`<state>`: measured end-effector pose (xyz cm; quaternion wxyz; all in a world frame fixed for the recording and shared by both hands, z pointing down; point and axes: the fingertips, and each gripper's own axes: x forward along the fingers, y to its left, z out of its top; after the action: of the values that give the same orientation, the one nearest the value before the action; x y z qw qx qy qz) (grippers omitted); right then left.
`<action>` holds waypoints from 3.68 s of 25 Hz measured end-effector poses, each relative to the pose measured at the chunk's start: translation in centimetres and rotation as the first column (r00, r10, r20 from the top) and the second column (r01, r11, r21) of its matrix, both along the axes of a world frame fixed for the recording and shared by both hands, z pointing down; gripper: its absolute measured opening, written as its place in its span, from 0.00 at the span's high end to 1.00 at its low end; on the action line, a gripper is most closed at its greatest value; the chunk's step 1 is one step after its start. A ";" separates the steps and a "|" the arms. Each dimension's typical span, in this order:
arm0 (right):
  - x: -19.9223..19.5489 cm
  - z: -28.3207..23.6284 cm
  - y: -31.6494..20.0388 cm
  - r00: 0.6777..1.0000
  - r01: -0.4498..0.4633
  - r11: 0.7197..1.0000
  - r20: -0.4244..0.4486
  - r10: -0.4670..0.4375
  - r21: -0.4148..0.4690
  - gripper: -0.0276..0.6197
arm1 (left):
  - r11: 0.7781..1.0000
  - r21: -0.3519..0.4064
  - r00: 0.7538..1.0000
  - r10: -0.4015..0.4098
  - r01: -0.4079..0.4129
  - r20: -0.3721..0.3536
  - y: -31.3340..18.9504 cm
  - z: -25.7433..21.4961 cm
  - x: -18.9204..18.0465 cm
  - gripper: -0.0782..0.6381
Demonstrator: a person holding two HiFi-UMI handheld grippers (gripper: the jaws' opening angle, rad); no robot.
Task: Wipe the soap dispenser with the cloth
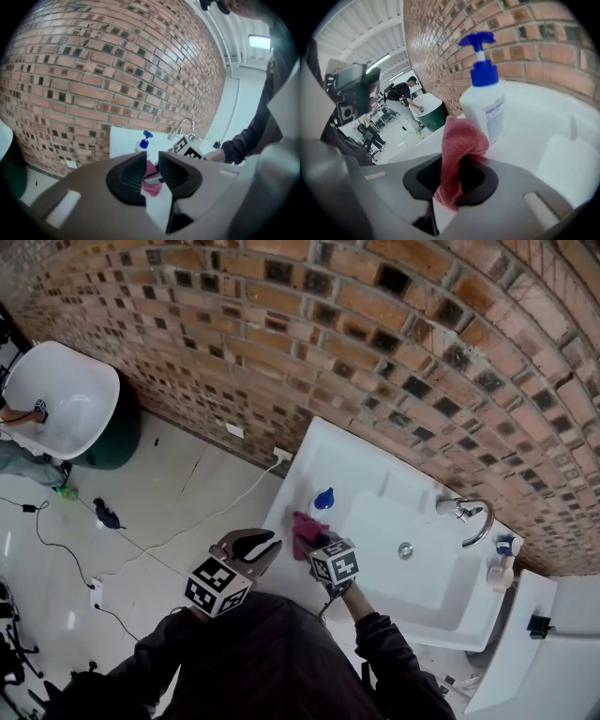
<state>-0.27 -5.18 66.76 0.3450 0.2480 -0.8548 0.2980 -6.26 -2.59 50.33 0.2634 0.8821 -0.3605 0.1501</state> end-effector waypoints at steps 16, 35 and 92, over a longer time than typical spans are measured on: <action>7.1 -11.5 -5.3 0.850 -0.308 0.940 0.401 0.342 -0.147 0.85 | 0.997 0.000 0.997 0.072 -0.072 -0.008 -1.6 0.7 2.3 0.77; 4.7 1.1 -6.4 0.929 -0.237 0.912 0.196 0.313 -0.335 0.85 | 0.984 -0.065 0.954 0.175 -0.164 0.245 -8.5 8.0 7.8 0.49; 4.9 -6.3 -0.3 0.696 0.699 0.694 -0.385 -0.606 0.172 0.85 | 0.941 -0.233 0.961 0.267 -0.245 0.069 -0.6 9.0 5.7 0.86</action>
<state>4.61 -5.51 60.44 0.5109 0.0163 -0.8592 -0.0227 -0.51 -3.21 59.29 0.3201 0.8780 -0.2362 0.2663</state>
